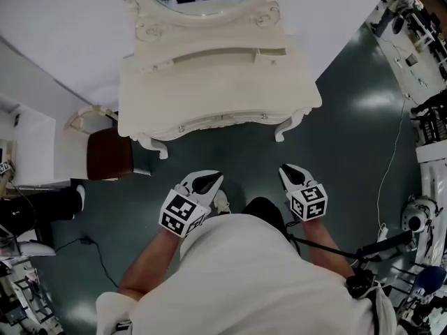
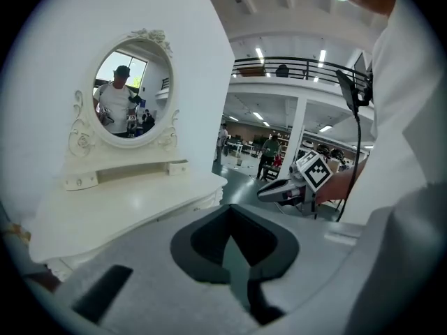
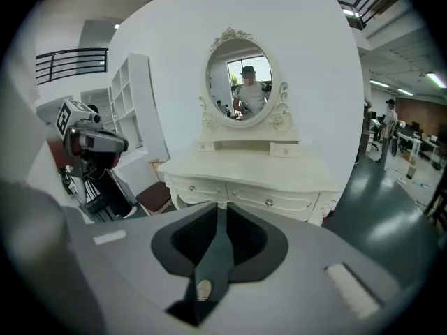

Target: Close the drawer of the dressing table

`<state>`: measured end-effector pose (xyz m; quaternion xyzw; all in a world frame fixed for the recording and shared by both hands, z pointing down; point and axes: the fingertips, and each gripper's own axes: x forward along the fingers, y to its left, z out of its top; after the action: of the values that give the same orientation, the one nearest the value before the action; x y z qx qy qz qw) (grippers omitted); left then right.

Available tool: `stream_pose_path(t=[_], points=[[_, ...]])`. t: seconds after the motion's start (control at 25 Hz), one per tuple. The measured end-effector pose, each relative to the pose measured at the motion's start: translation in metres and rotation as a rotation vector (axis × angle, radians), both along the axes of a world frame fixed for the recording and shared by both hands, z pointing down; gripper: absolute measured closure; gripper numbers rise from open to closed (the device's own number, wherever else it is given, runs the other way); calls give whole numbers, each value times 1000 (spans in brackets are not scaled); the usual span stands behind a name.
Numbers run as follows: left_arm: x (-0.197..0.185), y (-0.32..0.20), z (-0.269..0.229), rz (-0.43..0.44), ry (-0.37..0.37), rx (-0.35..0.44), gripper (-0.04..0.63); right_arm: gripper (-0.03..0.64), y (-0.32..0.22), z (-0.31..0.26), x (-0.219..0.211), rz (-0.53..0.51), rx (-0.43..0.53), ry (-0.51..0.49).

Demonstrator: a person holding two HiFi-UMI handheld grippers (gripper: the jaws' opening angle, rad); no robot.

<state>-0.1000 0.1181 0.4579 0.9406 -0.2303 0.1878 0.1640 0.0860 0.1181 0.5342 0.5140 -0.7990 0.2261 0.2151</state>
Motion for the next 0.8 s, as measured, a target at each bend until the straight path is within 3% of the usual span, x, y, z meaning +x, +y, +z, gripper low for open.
stream_pose_path(t=[0.32,0.8], points=[[-19,-61,6,-72,12,-18,593,558,-84,12,8,28,-7,0],[7,-202,-10,-228,-21,-7,594,554,-274,36,59,-24,4,17]])
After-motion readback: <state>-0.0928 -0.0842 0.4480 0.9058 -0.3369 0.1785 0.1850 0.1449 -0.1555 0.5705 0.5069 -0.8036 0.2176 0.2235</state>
